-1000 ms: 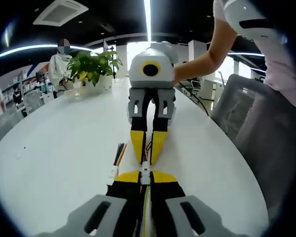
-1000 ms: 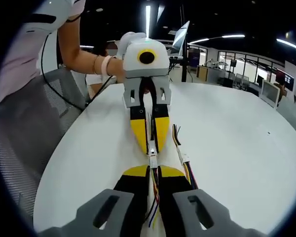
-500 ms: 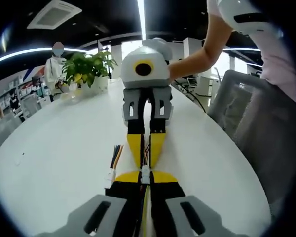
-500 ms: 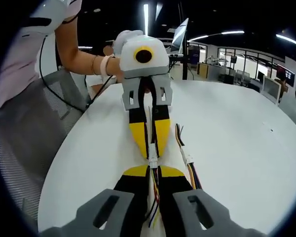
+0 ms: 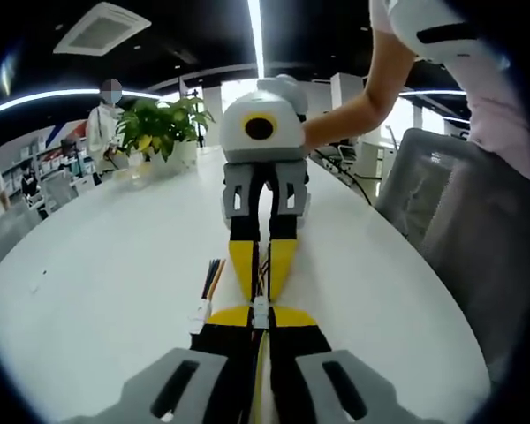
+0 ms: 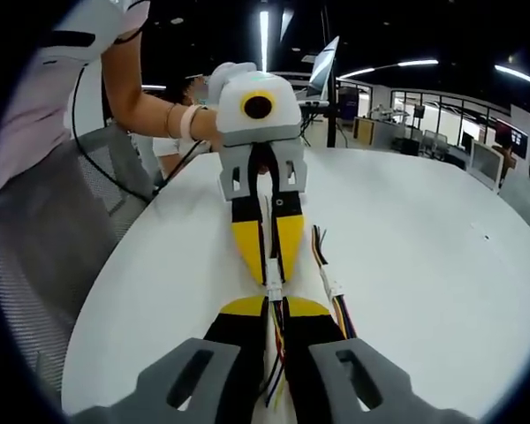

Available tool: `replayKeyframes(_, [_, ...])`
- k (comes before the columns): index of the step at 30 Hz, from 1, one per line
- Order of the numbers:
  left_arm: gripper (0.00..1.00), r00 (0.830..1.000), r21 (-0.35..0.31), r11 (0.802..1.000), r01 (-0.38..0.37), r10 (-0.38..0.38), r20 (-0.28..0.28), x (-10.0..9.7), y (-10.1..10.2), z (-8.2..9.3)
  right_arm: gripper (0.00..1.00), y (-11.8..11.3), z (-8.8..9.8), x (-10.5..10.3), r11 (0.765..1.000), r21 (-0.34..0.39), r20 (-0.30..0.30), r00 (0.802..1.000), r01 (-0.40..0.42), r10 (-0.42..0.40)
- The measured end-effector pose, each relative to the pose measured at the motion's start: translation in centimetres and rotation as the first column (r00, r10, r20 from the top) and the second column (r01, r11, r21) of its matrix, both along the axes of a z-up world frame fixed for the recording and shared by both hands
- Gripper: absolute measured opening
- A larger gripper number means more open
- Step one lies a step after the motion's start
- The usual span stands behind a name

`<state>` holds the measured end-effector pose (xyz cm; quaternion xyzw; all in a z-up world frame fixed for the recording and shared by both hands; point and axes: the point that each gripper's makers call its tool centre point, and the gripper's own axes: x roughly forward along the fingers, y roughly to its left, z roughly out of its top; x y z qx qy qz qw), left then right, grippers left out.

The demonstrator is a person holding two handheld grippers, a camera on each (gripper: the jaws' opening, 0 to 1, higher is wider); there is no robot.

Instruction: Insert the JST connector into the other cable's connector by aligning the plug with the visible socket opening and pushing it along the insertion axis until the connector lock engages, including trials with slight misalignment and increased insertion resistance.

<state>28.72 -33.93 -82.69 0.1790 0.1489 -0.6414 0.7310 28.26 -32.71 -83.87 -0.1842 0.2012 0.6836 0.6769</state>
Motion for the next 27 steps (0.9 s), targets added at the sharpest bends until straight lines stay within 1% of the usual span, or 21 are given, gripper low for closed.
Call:
replayKeyframes(5, [0.00, 1.000, 0.001, 1.000, 0.006, -0.006, 0.006, 0.1, 0.0, -0.1, 0.03, 0.0, -0.1, 0.1, 1.000, 0.001, -0.003, 1.000, 0.002, -0.002])
replayKeyframes(12, [0.00, 1.000, 0.000, 1.000, 0.002, -0.002, -0.005, 0.2, 0.1, -0.5, 0.03, 0.1, -0.4, 0.1, 1.000, -0.006, -0.003, 1.000, 0.000, 0.000])
replayKeyframes(22, [0.00, 1.000, -0.007, 1.000, -0.026, 0.026, -0.009, 1.0, 0.8, -1.0, 0.03, 0.3, -0.7, 0.5, 1.000, -0.007, 0.026, 1.000, -0.002, 0.003])
replayKeyframes(24, [0.00, 0.999, -0.005, 0.999, -0.031, 0.031, -0.007, 1.2, 0.9, -1.0, 0.03, 0.5, -0.7, 0.7, 1.000, -0.012, 0.044, 0.999, -0.002, 0.003])
replayKeyframes(27, [0.00, 0.999, 0.005, 0.999, -0.038, 0.038, -0.014, 1.4, 1.3, -1.5, 0.04, 0.7, -1.0, 0.8, 1.000, -0.015, 0.047, 0.999, -0.007, 0.007])
